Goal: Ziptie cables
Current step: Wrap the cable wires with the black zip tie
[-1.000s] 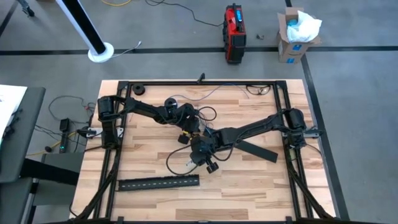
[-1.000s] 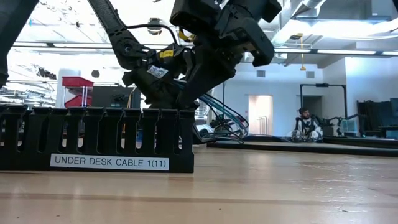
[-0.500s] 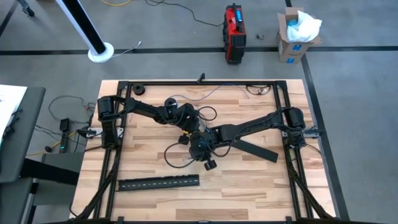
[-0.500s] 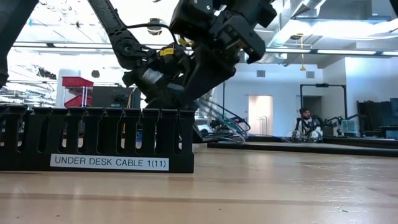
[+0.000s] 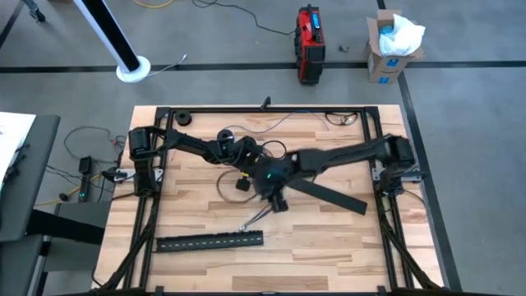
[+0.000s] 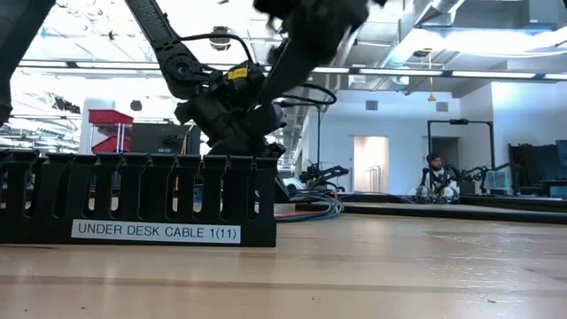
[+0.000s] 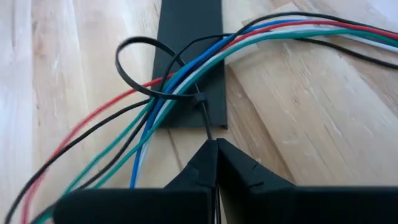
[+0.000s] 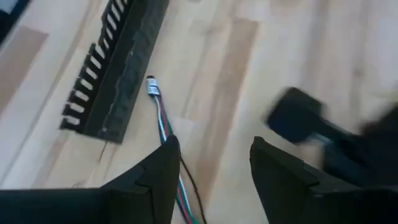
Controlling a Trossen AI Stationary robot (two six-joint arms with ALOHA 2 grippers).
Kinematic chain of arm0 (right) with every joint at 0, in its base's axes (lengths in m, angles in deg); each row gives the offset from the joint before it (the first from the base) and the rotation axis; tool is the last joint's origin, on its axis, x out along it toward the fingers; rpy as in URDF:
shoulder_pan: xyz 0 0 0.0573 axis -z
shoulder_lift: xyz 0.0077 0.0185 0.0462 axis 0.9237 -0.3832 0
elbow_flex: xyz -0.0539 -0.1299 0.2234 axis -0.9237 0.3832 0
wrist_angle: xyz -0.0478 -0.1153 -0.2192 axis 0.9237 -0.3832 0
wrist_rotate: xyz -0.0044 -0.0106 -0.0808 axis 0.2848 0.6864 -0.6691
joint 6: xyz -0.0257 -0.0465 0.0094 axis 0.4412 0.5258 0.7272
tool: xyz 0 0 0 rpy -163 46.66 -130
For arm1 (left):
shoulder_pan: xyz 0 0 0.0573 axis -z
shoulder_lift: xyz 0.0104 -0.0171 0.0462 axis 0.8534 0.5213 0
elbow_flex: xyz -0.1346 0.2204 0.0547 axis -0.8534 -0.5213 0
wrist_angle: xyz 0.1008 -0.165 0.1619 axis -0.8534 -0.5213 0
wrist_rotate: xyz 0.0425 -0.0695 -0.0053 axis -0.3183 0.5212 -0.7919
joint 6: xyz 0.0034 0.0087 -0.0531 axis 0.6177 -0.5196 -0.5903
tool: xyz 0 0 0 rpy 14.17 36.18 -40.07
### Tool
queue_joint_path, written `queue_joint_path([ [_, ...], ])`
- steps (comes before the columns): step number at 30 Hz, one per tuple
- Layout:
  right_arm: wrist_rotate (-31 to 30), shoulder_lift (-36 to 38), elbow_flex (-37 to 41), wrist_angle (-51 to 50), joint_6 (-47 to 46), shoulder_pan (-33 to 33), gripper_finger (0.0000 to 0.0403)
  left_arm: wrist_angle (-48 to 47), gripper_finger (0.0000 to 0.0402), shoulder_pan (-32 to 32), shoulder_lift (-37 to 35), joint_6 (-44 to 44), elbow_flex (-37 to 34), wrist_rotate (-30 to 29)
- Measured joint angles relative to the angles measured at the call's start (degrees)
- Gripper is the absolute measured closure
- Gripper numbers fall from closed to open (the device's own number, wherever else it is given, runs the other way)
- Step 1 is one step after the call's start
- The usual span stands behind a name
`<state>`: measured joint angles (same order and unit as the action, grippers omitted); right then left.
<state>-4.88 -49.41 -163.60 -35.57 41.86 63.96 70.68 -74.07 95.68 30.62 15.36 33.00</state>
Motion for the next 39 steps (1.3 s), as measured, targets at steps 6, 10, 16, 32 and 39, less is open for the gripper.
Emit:
queue_joint_path([
  [6,-2.1,7.4,1.5,-17.5,-2.5,6.4,0.0243,0.1,0.0402,-0.1,0.0,0.2,0.0,-0.4],
  [10,-1.4,12.4,9.5,-14.3,-5.0,10.4,0.0258,-1.2,0.0402,-0.1,-1.5,0.6,0.0,-2.1],
  [16,2.1,15.9,24.9,2.7,-11.1,16.6,0.0270,-5.3,0.0401,-0.1,-5.8,2.5,0.0,-4.5],
  [32,7.2,16.1,27.4,16.4,-8.7,14.0,0.0269,-10.4,0.0402,0.9,-13.8,-11.3,0.0,-4.5],
  [39,6.4,16.1,27.4,14.4,-7.0,14.3,0.0269,-20.2,0.0402,1.0,-14.6,-21.5,0.0,-10.9],
])
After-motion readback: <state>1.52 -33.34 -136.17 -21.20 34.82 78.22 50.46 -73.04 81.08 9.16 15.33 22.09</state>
